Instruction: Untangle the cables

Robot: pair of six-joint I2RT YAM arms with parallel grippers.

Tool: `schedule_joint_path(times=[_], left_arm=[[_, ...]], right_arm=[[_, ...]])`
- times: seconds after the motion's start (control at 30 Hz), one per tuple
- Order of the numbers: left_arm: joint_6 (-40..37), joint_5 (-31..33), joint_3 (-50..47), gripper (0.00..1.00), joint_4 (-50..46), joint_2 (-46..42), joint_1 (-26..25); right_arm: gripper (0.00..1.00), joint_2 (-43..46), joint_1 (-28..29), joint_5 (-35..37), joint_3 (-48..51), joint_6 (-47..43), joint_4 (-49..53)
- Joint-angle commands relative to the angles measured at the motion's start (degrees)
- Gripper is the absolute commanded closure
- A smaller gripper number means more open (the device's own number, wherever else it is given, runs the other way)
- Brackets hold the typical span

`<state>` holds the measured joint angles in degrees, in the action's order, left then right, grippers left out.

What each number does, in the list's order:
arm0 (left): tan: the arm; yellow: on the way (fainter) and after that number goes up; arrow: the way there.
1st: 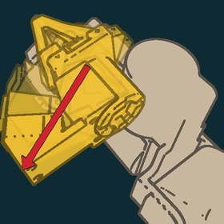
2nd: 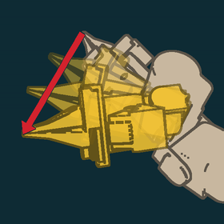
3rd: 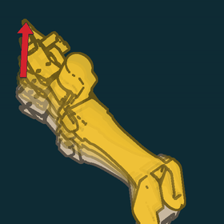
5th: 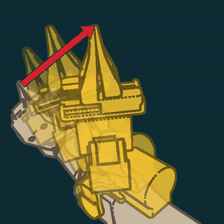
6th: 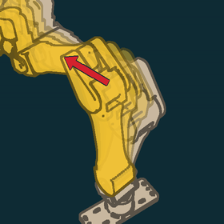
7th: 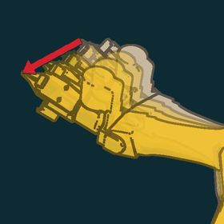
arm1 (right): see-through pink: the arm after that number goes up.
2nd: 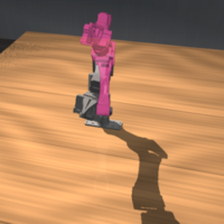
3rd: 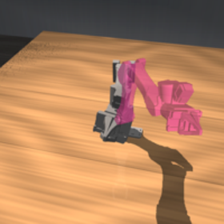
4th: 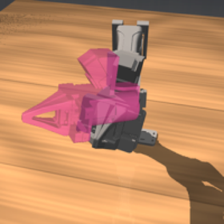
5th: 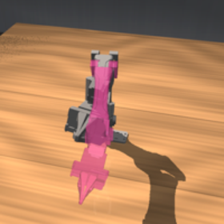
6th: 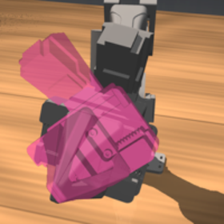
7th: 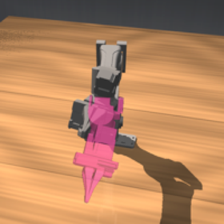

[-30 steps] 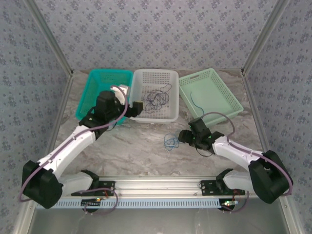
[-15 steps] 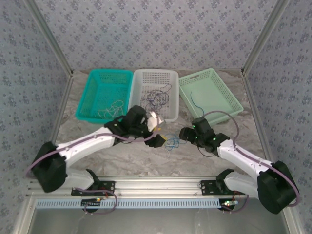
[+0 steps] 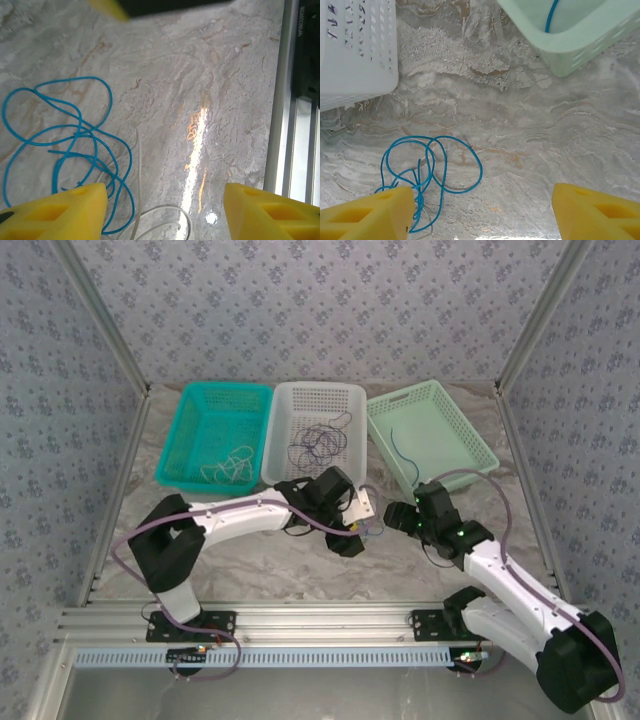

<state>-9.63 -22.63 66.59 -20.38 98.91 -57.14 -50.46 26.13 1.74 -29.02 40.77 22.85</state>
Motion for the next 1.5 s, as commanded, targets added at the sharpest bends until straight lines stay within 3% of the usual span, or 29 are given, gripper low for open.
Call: schedule_joint_path(times=[0.0,0.1,0.23,0.5,0.63,0.8,1.17,1.47], left_arm=[[-2.2,1.0,1.9,0.38,-3.7,1.7,-0.5],[-2.9,2.4,2.5,0.40,-4.4,3.6,-0.9],[-2.6,3.9,4.3,0.50,-5.9,6.3,-0.9],[-2.2,4.4,5.0,1.00,-5.1,4.1,-1.0],[-0.6,4.6,3.4,1.00,-1.7,-0.9,-0.9],[2.5,5.8,1.7,1.00,2.8,-7.6,-0.2],[9.7,3.8,1.6,1.00,6.2,-10.4,1.6],[13.2,5.3,1.0,1.00,11.6,-12.5,1.6]], right_arm=[[0.24,2.0,-1.5,0.5,1.3,-1.2,3.7],[0.23,3.0,-3.1,0.0,1.7,-1.1,4.5],[0.22,3.7,-4.6,-1.6,2.2,-1.0,4.6],[0.21,4.0,-5.2,-1.6,2.6,-0.5,5.1],[0.20,4.7,-5.2,-2.1,3.1,-0.3,4.2],[0.15,8.5,-3.9,-7.0,6.5,-0.2,-4.0],[0.03,21.4,1.9,-9.6,12.2,-2.8,-12.8],[0.02,19.2,5.2,-9.0,14.5,0.7,-21.4]])
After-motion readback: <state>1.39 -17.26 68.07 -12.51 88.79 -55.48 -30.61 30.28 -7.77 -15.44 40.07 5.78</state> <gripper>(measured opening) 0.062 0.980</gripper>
